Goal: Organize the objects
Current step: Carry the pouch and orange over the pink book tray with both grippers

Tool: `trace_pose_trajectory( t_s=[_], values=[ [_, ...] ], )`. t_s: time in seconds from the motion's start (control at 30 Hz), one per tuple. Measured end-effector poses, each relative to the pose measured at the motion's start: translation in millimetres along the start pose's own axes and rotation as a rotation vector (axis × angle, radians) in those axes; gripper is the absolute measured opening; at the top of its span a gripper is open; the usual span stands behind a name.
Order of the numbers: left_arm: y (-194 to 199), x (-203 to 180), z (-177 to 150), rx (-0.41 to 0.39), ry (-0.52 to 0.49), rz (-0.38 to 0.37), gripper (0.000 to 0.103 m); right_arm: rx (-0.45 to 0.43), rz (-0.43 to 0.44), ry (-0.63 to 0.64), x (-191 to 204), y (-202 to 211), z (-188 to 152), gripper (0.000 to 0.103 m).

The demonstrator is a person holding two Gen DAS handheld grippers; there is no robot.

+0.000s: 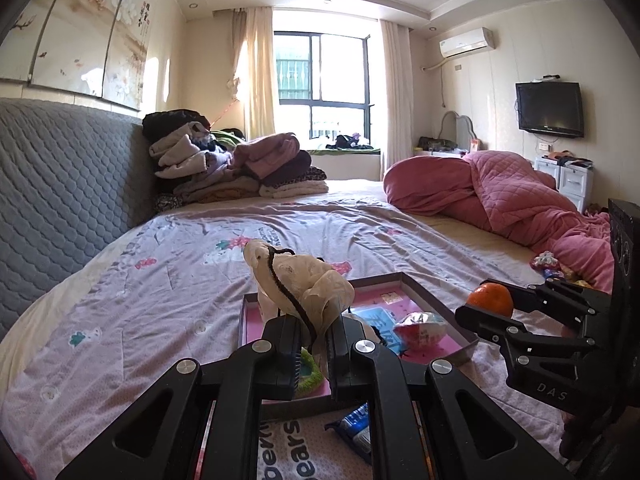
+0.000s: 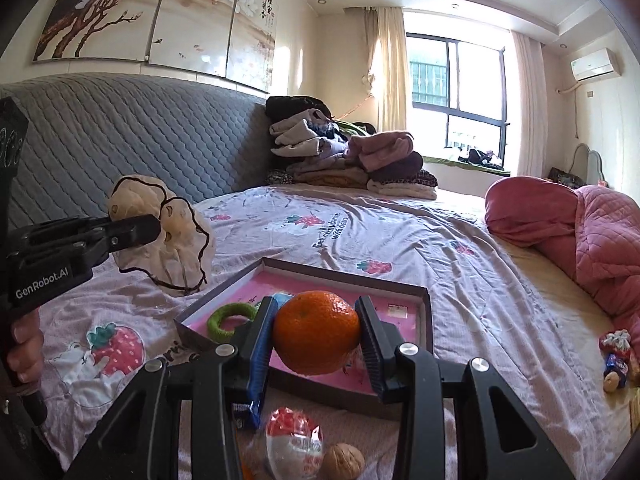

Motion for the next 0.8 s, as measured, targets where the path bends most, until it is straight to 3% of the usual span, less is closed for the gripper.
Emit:
trace_pose_trajectory(
  t_s=[0.5,0.8],
  values=[
    [-32.9,15.5,1.9,0.013,0.009,0.015,0.01,0.034,0.034,0.047,20.5,-37.9,7.2,0.04],
    [-63.3,21.5,-9.3,0.046,0.024,0.01,0.01,0.121,0.039,0.018,13.5,-73.2,0.4,0.04]
  ],
)
Point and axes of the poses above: each gripper's, at about its wrist camera, not at the fingertips, and y roughly against the way its jaws point, x to its left, z to its top, the point moved 10 cm from there along -y, roughly the way its jaws point, and after that the axes turned 13 degrees about -y, right-handed, at the moved point
